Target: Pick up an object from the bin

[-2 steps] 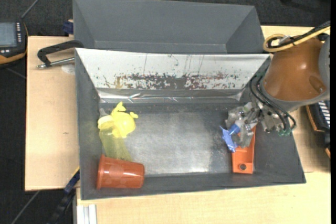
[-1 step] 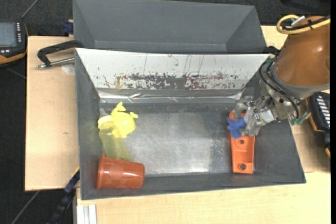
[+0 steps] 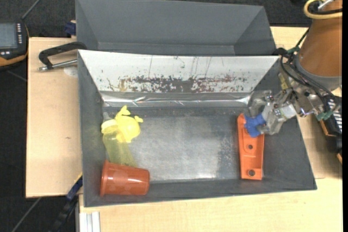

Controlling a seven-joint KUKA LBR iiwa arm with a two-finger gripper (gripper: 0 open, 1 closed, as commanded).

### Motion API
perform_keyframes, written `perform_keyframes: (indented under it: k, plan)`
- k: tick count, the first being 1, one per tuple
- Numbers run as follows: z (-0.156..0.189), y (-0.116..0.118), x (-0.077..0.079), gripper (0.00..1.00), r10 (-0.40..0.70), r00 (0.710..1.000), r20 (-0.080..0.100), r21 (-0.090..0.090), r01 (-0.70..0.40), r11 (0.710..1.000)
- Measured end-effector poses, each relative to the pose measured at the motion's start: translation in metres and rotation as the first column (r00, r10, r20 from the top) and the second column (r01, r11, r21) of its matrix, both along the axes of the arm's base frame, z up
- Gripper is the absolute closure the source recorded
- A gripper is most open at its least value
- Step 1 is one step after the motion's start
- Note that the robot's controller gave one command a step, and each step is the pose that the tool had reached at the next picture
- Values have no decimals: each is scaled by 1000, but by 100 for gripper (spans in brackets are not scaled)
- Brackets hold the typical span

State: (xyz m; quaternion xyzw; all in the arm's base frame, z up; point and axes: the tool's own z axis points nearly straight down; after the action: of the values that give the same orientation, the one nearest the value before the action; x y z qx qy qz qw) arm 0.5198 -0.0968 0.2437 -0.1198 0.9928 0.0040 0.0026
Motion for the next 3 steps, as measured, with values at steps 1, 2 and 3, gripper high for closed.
perform_keyframes:
  k: [1,2,3]
  plan:
    - [101,29,8,100,9,1000,7,0,-9,1000]
    - [101,29,8,100,9,1000,7,0,-9,1000]
    - [101,29,8,100,9,1000,7,0,-9,1000]
